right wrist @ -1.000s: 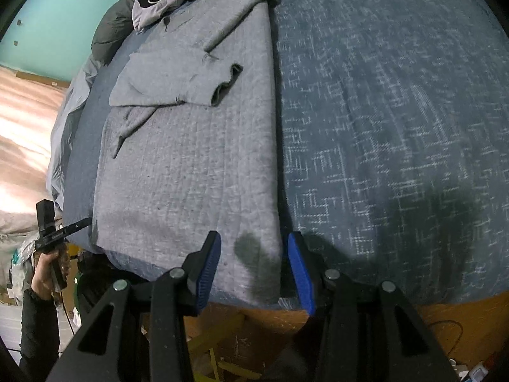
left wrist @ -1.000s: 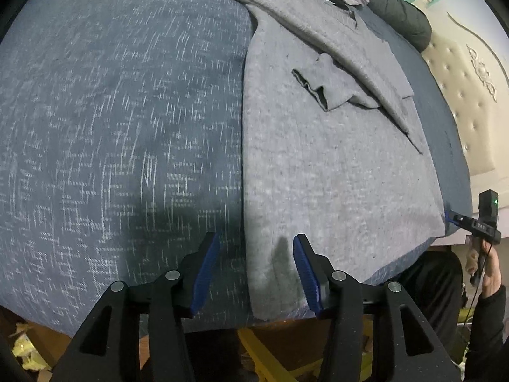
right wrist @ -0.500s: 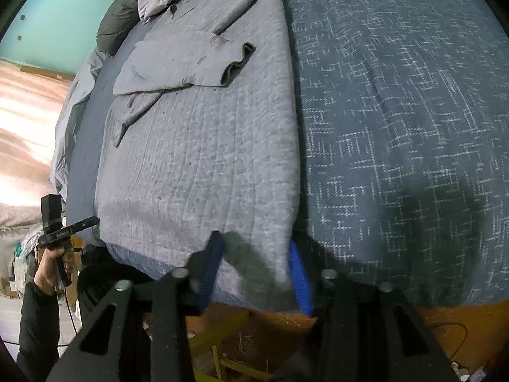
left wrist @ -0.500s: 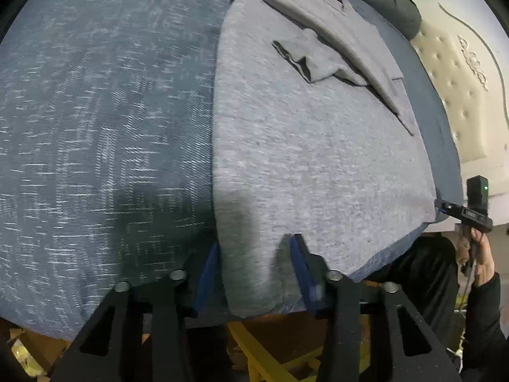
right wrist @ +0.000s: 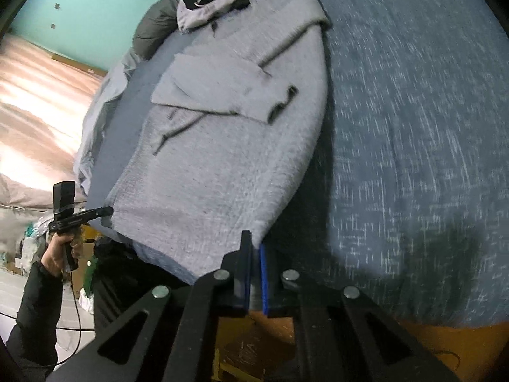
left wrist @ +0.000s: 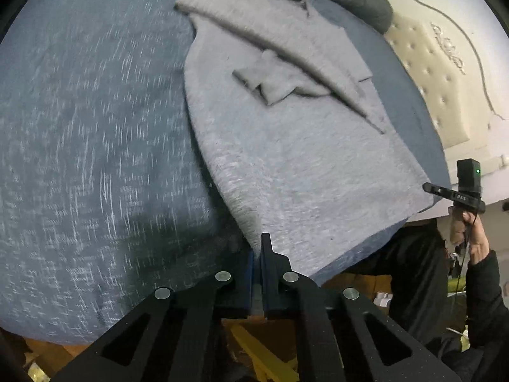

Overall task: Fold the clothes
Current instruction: 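Lift the hem with both grippers up toward the collar and release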

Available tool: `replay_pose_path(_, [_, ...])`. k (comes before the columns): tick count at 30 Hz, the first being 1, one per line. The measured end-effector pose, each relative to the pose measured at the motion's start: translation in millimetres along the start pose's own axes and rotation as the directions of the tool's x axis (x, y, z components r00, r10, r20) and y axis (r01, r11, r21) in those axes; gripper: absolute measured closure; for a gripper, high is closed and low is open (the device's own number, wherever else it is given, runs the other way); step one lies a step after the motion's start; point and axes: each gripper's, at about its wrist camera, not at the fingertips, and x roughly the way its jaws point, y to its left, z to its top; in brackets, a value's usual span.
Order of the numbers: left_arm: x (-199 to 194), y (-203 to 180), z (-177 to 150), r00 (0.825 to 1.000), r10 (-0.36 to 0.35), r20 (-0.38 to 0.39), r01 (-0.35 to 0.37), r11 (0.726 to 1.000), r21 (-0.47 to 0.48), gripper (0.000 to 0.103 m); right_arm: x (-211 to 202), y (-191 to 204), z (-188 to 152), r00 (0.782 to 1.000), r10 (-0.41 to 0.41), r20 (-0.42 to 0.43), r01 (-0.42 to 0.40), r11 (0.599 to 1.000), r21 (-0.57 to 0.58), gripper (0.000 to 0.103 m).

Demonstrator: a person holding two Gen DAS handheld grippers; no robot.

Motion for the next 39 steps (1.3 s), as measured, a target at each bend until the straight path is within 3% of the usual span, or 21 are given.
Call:
replay_pose_path(10, [-40, -21, 63, 0.988, -0.053, 0.142, 0.051, 0.998, 0.021, 0.100, -22, 19, 63, 0.992, 0.078, 0.100, -0.079, 0.997, 0.007, 0.099])
replay_pose_path(17, [-47, -17, 135, 0.980, -0.041, 0.195, 0.042, 0.999, -0.001, 0.100, -29, 17, 146, 0.983, 0.082, 0.162, -0.084, 0.996, 0.006, 0.100])
replay_pose_path(22, [-51, -4, 205, 0.973, -0.038, 0.229, 0.043, 0.999, -0.019, 0.100, -20, 1, 209, 0.979, 0.079, 0.187, -0.088, 0.995, 0.039, 0.100])
replay_pose_path(32, [-14, 27, 347, 0.960, -0.049, 0.276, 0.073, 0.995, -0.074, 0.100, 14, -29, 340, 0.976, 0.004, 0.219, -0.019, 0.997, 0.068, 0.100])
replay_pose_path(39, [28, 53, 409, 0.963, -0.005, 0.271, 0.041, 0.991, -0.127, 0.100, 50, -48, 397, 0.969, -0.066, 0.237, 0.050, 0.996, 0.074, 0.100])
